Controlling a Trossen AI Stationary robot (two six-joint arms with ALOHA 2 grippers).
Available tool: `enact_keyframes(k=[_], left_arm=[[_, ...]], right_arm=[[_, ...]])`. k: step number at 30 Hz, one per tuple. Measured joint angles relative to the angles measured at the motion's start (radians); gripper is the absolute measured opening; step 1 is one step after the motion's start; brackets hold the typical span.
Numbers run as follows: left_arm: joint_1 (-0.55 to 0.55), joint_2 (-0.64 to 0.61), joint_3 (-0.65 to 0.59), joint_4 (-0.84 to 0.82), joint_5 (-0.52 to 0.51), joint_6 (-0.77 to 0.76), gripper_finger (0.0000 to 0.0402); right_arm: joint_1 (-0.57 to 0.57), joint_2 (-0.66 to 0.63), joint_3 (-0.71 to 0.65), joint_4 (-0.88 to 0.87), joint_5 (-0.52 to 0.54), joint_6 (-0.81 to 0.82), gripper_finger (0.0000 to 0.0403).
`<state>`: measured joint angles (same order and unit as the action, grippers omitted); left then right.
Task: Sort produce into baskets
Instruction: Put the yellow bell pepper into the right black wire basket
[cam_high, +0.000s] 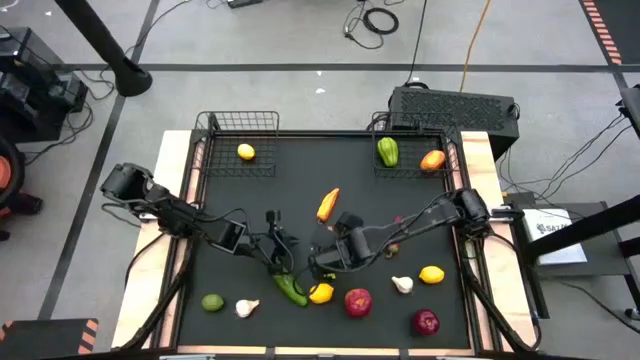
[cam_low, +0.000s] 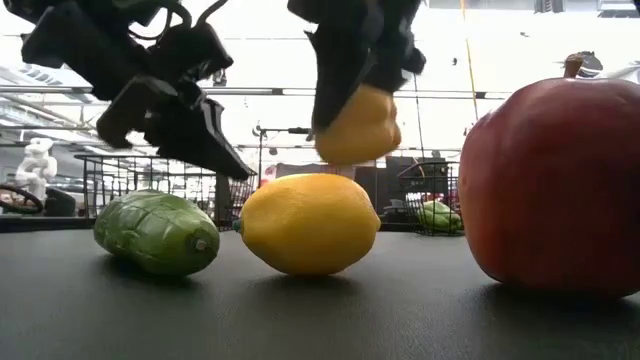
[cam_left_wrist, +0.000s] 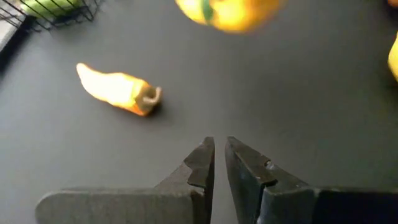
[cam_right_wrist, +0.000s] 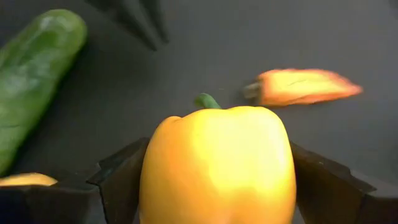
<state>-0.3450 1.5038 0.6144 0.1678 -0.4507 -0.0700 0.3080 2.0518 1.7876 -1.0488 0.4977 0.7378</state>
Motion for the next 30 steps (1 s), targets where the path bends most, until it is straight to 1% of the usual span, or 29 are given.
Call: enact_keyframes(k=[5,8,9,10,11,15,17,18,20,21,24,27,30], left_arm=[[0.0,-0.042,0.0,-0.004,-0.003,-0.001,0.0047],[0.0,-0.06,0.0,-0.018,-0.003,-0.002,0.0047],[0.0,-0.066,0.0,-0.028,-0.003,-0.005,0.0047],[0.0,-0.071,0.0,-0.033,-0.003,-0.016,0.0047],[0.0,-0.076,0.0,-0.038,-0.003,-0.022,0.0047],[-0.001,-0.082,0.0,-0.079,-0.002,-0.052,0.0047],[-0.003,-0.084,0.0,-0.084,0.003,-0.058,0.0047],[-0.003,-0.084,0.001,-0.089,0.004,-0.066,0.0047],[-0.004,-0.084,0.0,-0.108,0.005,-0.079,0.0047],[-0.004,-0.084,0.0,-0.109,0.008,-0.082,0.0047],[-0.007,-0.084,0.0,-0.109,0.024,-0.096,0.0047],[-0.01,-0.084,0.0,-0.109,0.025,-0.106,0.0047],[-0.011,-0.084,0.0,-0.106,0.027,-0.097,0.0047]], right_arm=[[-0.035,-0.001,0.215,-0.322,0.075,-0.129,0.0329],[-0.05,-0.002,0.32,-0.51,0.19,-0.163,0.0329],[-0.055,-0.002,0.344,-0.532,0.24,-0.171,0.0329],[-0.061,-0.016,0.351,-0.518,0.282,-0.203,0.0329],[-0.064,-0.039,0.348,-0.514,0.298,-0.227,0.0329],[-0.105,-0.102,0.333,-0.519,0.42,-0.222,0.0329],[-0.129,-0.142,0.28,-0.514,0.486,-0.224,0.0329],[-0.143,-0.161,0.253,-0.518,0.537,-0.213,0.0329],[-0.177,-0.22,0.169,-0.518,0.638,-0.157,0.0329],[-0.197,-0.26,0.109,-0.519,0.669,-0.116,0.0329],[-0.263,-0.386,-0.104,-0.52,0.773,0.087,0.0329],[-0.321,-0.517,-0.344,-0.512,0.844,0.329,0.033],[-0.377,-0.636,-0.557,-0.428,0.895,0.523,0.0333]])
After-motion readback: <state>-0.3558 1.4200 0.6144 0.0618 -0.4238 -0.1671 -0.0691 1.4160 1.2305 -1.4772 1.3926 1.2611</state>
